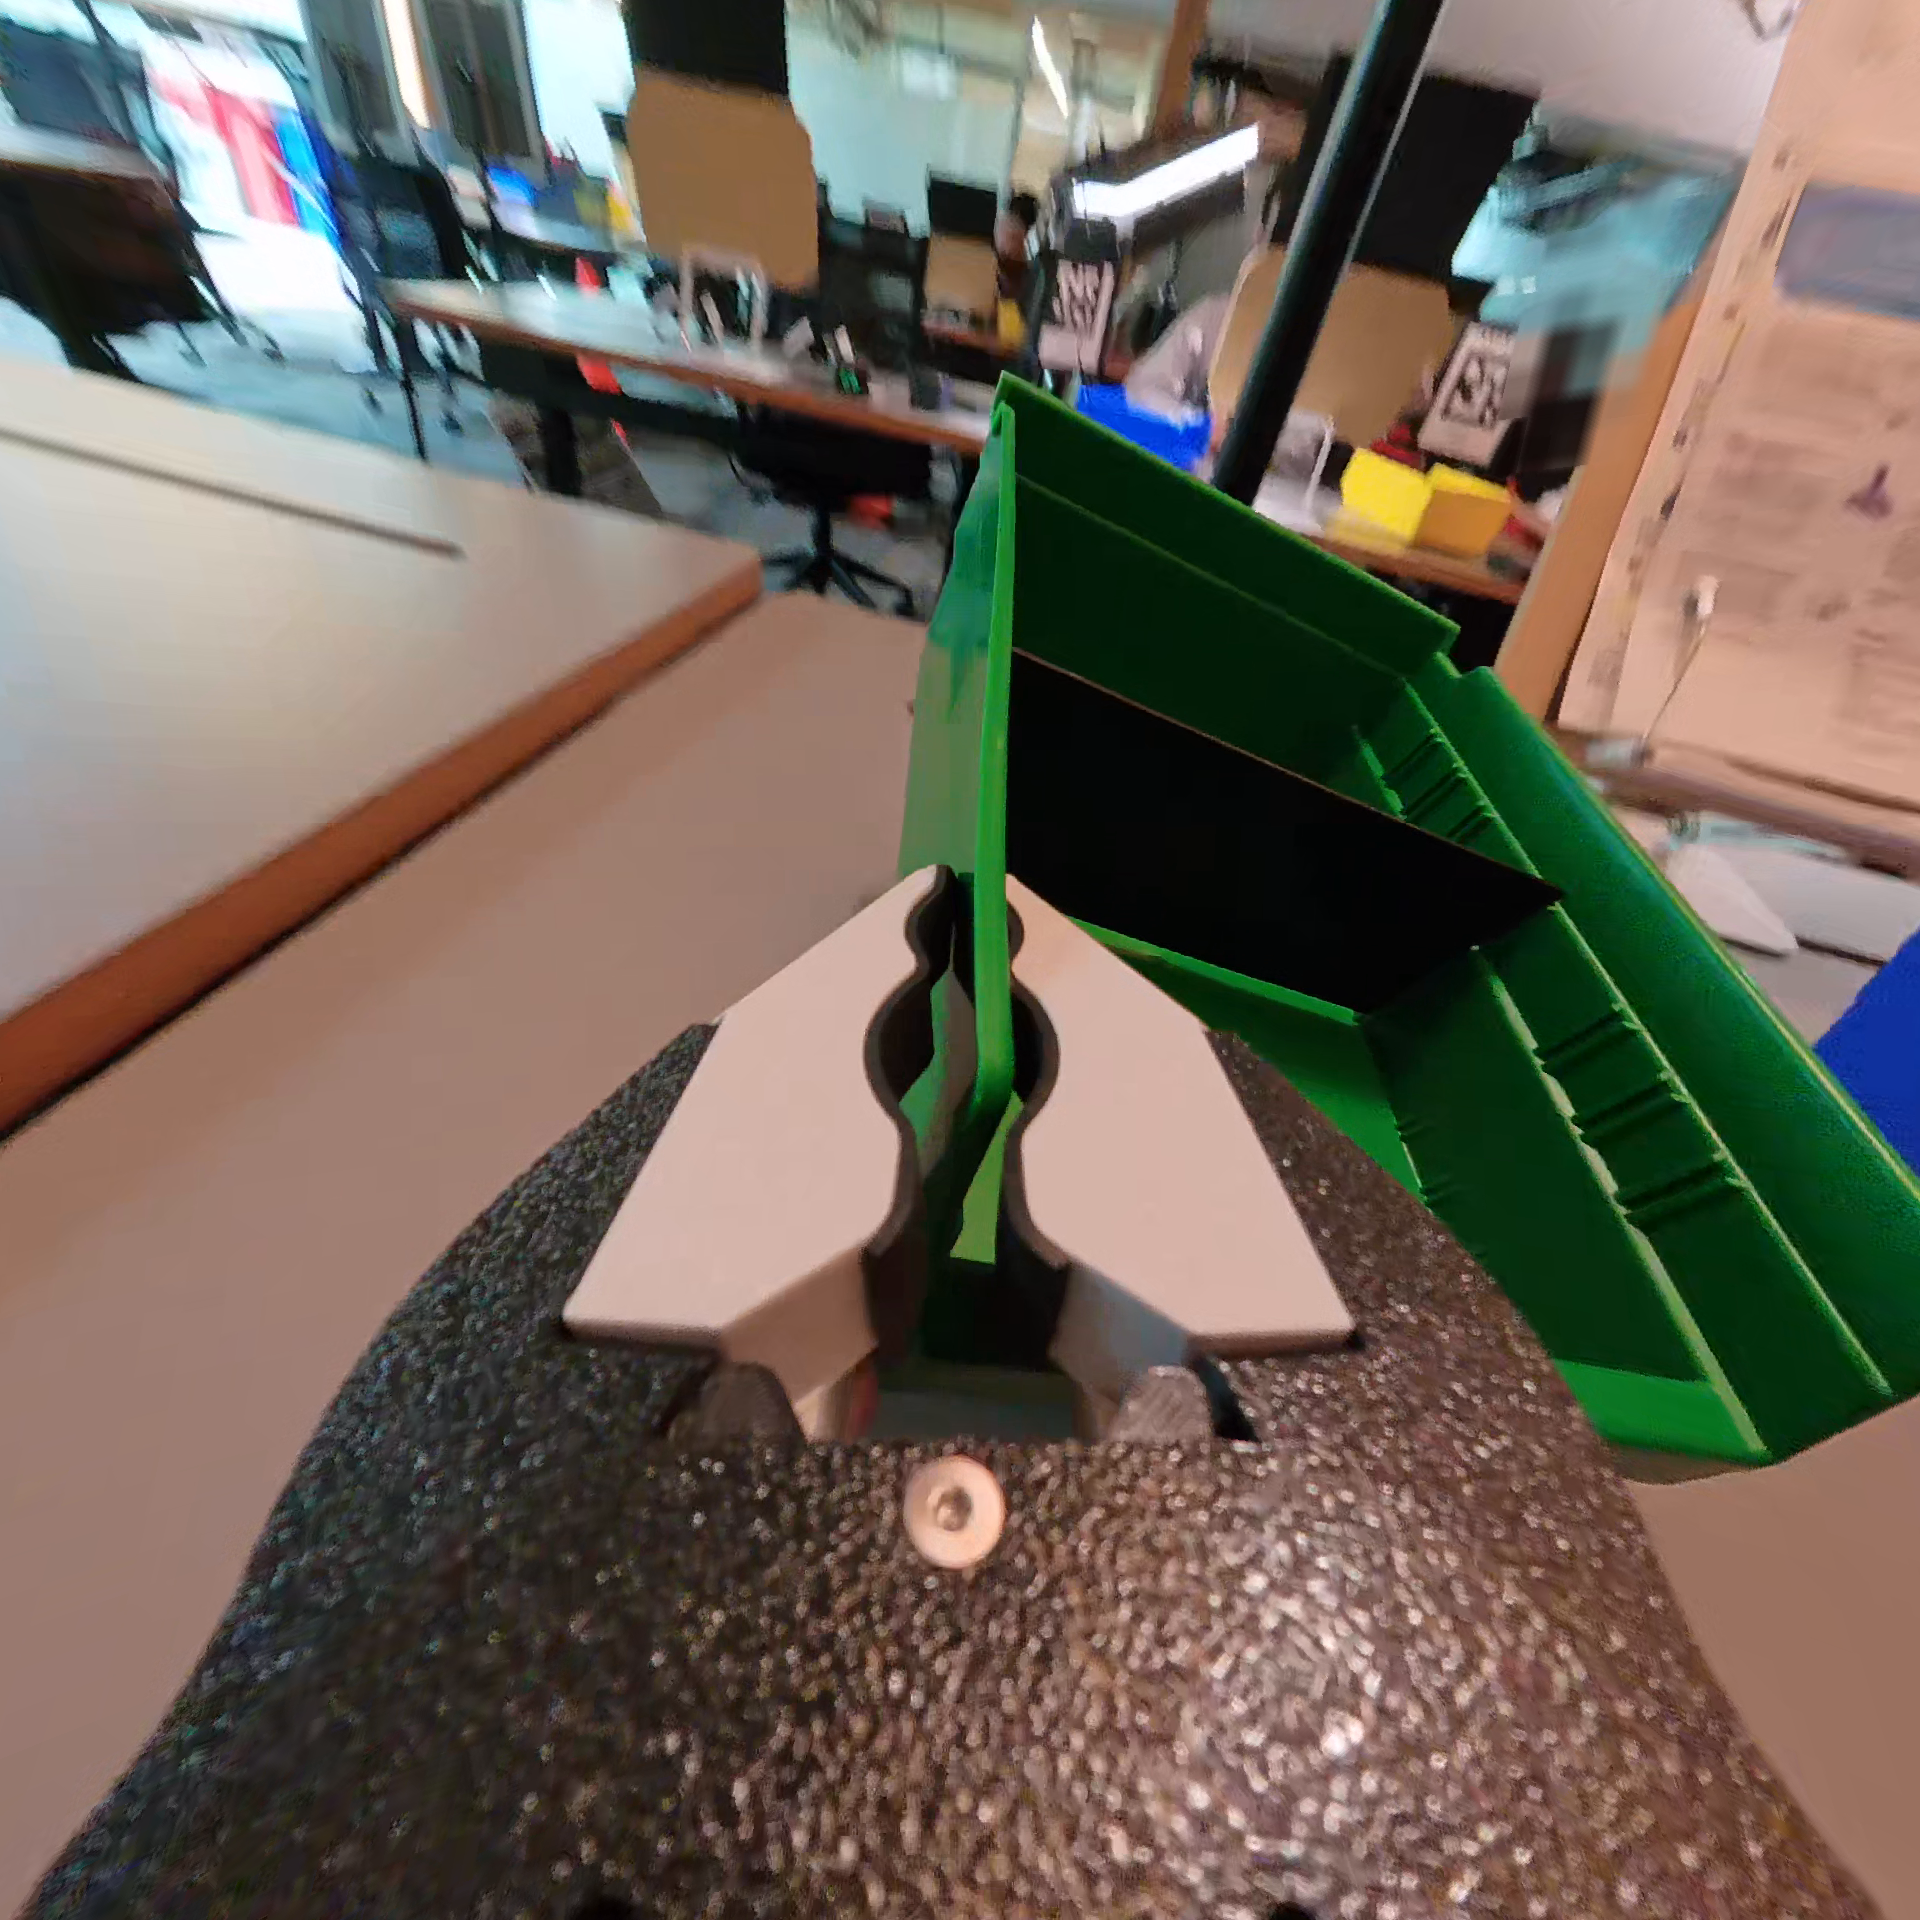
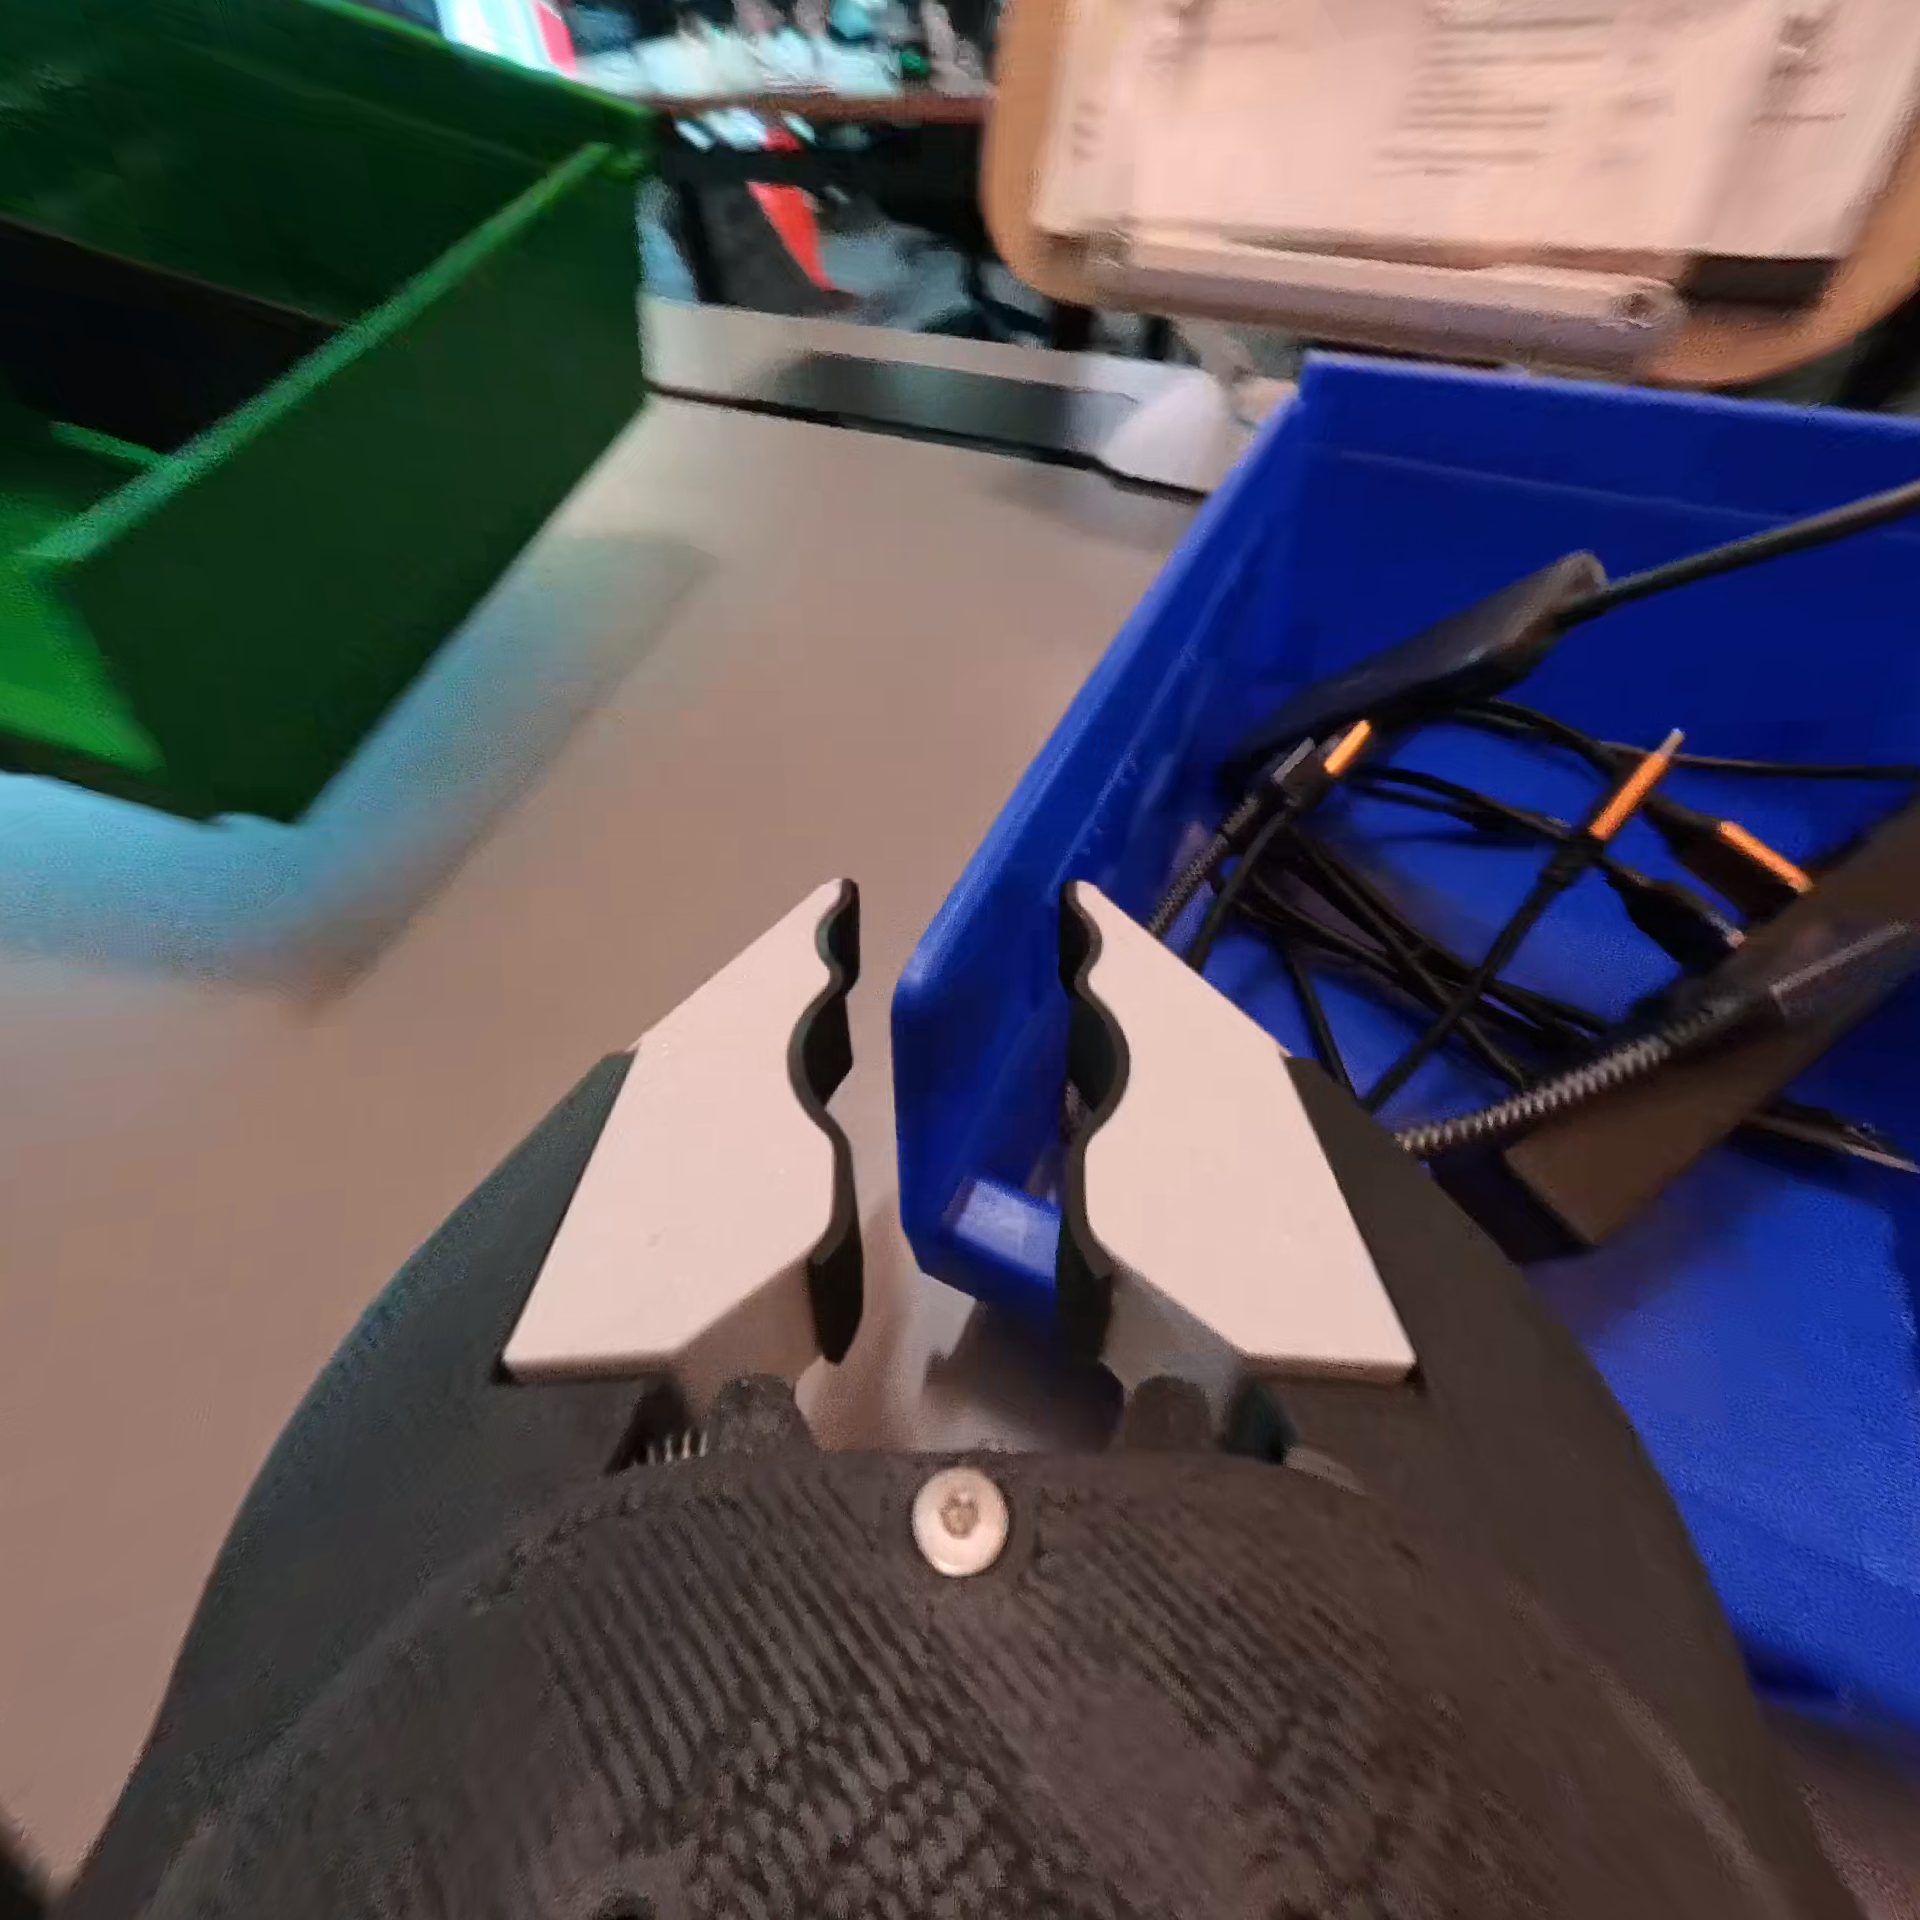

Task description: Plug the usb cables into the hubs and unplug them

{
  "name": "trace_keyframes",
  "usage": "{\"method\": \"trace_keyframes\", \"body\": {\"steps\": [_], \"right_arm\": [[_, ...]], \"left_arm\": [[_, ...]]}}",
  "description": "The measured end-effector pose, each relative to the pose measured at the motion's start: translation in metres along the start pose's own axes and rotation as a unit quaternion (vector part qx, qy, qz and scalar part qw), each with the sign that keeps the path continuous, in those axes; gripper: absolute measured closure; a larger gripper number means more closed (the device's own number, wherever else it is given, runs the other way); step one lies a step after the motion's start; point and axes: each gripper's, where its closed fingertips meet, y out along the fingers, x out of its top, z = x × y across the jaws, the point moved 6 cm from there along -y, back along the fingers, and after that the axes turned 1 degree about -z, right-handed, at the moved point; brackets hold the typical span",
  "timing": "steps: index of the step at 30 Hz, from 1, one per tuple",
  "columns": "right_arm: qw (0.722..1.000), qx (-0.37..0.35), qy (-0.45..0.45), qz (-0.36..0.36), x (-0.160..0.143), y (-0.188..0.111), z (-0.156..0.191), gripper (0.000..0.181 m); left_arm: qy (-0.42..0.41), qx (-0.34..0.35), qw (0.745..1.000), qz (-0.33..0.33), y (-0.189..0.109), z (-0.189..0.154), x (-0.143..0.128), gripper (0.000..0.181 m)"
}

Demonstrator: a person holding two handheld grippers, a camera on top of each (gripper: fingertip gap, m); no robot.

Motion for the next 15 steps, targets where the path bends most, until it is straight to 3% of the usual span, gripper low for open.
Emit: {"method": "trace_keyframes", "body": {"steps": [1,4,6,9,13,15], "right_arm": [[0.999,0.027,0.009,-0.026,0.009,-0.005,0.014,0.143],[0.989,0.088,0.035,-0.116,0.048,-0.023,0.049,0.106],[0.982,0.12,0.027,-0.145,0.072,-0.025,0.071,0.093],[0.974,0.099,0.015,-0.202,0.102,-0.017,0.087,0.083],[0.971,0.074,0.031,-0.225,0.112,-0.001,0.088,0.089],[0.969,0.06,0.036,-0.239,0.112,0.004,0.08,0.112]], "left_arm": [[0.007,0.01,1.0,-0.025,-0.007,-0.004,0.009,0.18],[0.033,0.029,0.994,-0.101,-0.031,-0.024,0.036,0.18],[0.046,0.031,0.988,-0.142,-0.043,-0.044,0.051,0.18],[0.045,0.017,0.982,-0.185,-0.056,-0.078,0.065,0.18],[0.04,-0.026,0.972,-0.229,-0.069,-0.122,0.074,0.18],[0.033,-0.058,0.968,-0.243,-0.073,-0.145,0.075,0.18]]}}
